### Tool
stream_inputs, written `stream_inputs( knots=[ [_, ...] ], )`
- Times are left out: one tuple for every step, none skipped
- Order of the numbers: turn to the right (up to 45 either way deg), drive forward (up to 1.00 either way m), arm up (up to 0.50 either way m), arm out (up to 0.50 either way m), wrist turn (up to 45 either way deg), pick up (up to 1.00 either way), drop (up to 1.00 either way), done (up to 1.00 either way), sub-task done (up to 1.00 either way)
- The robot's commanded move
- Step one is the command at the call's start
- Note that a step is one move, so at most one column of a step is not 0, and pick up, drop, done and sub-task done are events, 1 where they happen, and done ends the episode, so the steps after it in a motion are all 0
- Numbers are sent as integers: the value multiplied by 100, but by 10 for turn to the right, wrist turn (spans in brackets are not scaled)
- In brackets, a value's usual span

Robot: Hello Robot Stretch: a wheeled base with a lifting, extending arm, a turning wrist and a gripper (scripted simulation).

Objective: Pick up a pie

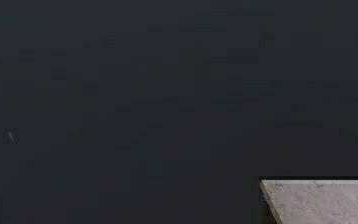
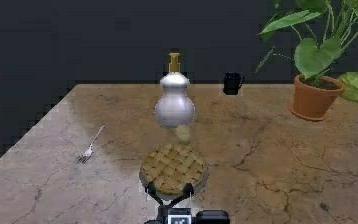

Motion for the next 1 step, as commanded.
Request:
stream_inputs(
  knots=[
    [0, 0, 0, 0, 0, 100, 0, 0, 0]
  ],
)
